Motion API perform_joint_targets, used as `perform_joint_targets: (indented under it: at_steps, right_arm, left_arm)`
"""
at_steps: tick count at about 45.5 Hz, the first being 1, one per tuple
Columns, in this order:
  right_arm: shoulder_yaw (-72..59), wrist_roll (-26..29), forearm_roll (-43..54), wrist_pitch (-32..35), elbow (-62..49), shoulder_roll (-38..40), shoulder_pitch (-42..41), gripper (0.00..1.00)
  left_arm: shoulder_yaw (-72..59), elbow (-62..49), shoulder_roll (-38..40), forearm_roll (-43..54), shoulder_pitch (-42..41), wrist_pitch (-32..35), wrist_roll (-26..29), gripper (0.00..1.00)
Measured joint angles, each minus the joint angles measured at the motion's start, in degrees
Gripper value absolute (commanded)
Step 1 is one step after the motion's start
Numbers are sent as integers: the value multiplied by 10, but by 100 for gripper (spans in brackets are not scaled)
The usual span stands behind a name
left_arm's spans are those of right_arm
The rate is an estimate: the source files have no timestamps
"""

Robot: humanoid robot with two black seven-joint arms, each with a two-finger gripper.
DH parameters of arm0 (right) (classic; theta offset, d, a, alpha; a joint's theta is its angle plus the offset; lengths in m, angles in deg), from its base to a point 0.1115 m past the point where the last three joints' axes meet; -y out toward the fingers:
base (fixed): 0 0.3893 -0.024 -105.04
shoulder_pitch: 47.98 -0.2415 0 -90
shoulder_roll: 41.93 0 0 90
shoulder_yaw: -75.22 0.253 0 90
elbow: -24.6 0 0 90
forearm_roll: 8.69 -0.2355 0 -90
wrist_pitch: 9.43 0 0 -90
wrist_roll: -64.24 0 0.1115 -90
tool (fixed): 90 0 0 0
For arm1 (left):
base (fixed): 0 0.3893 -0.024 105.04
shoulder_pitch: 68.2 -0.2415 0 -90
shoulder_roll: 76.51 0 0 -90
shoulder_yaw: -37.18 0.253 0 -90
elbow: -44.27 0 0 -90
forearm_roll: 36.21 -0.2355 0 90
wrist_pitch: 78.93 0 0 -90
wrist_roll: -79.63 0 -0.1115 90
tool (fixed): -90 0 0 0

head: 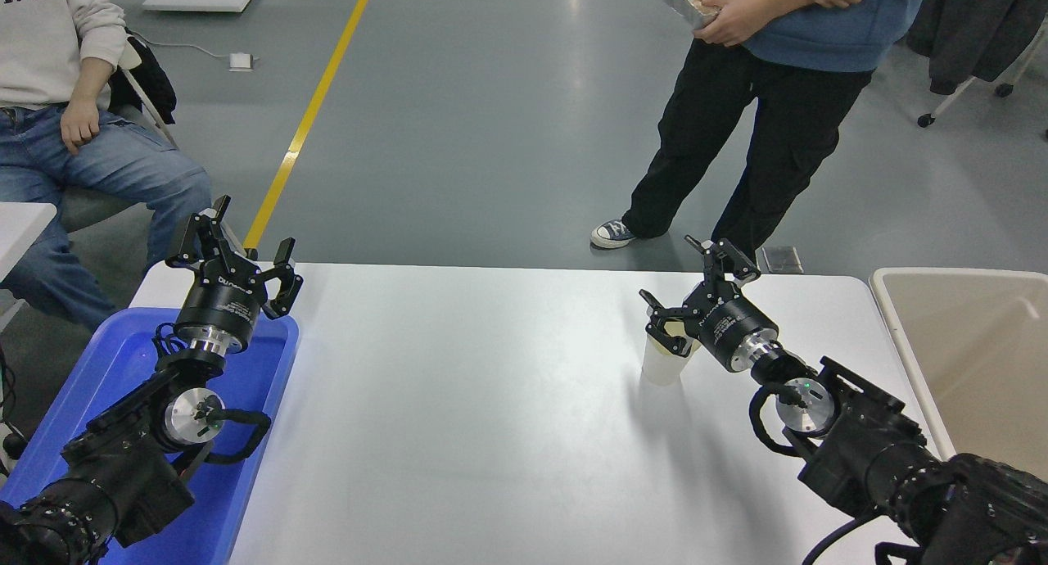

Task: Dispose of the paper cup in the dustbin

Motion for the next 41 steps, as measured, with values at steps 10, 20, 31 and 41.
perform_joint_targets:
  at_steps: [10,20,31,41]
  right_arm:
    - [0,0,0,0,0,0,0,100]
    - [0,0,0,1,3,0,0,100]
    - [-1,0,1,6,18,4,0,100]
    - [-2,0,1,-17,136,69,11,100]
  left_arm:
    - [2,0,-1,0,0,0,-1,100]
    - [5,0,-2,0,1,0,0,100]
    - [6,0,-3,0,2,0,0,100]
    - [7,0,-3,0,2,0,0,100]
